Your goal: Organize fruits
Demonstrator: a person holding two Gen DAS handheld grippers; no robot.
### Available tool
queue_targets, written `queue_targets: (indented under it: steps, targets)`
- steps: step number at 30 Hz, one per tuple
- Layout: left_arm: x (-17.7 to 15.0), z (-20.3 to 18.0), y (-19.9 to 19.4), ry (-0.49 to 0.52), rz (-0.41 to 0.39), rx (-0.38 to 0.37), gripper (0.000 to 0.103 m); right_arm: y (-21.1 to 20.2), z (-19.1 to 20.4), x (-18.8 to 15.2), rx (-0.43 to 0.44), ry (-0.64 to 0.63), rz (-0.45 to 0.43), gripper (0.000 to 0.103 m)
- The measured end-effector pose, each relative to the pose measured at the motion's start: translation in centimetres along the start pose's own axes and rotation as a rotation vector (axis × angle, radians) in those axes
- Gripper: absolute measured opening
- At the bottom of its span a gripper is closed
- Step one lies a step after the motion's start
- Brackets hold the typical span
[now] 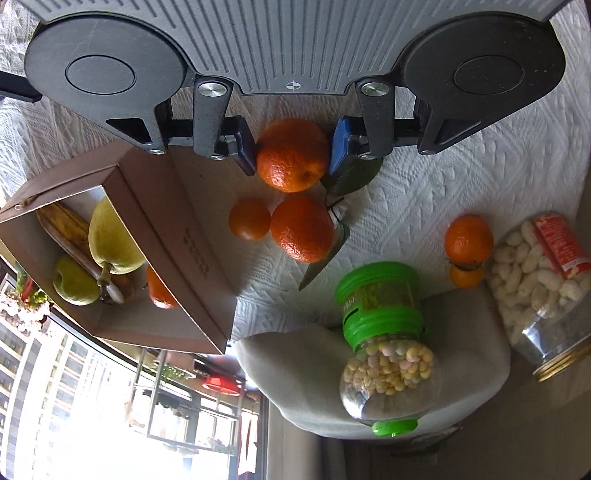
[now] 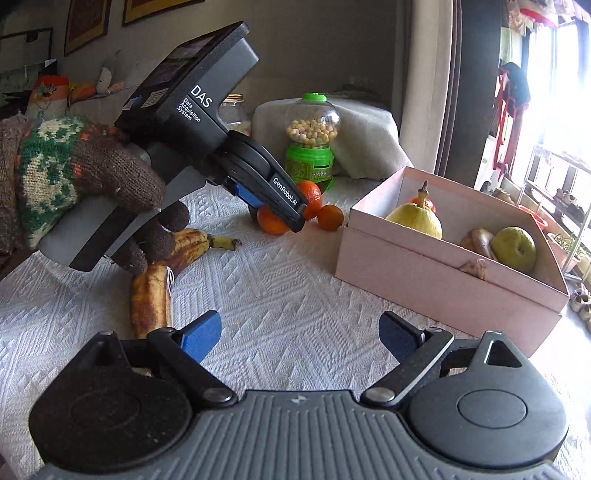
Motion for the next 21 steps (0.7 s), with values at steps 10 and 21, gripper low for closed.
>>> queue_targets:
  steps: [10,21]
  targets:
    - [-3.5,3.0,-8.7,-0.143,-0.177,-0.057,0.047,-0.4,0.6,0.5,0.038,0.009,0.004,0.093]
    - [-13.7,8.1,-14.3,-0.299,-0.133,0.005,0.047,2.3,8.8,3.5,0.232,-0.089,0.048,0.073]
Point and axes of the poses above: each gripper's, at about its wrist camera, not at the fingertips, and y roughly the way its jaws point, z to its left, x to its top, the point moved 7 cm from there along y, roughly the way its jaws point, and after that the axes turned 5 degrees about z, right-handed, at the moved point
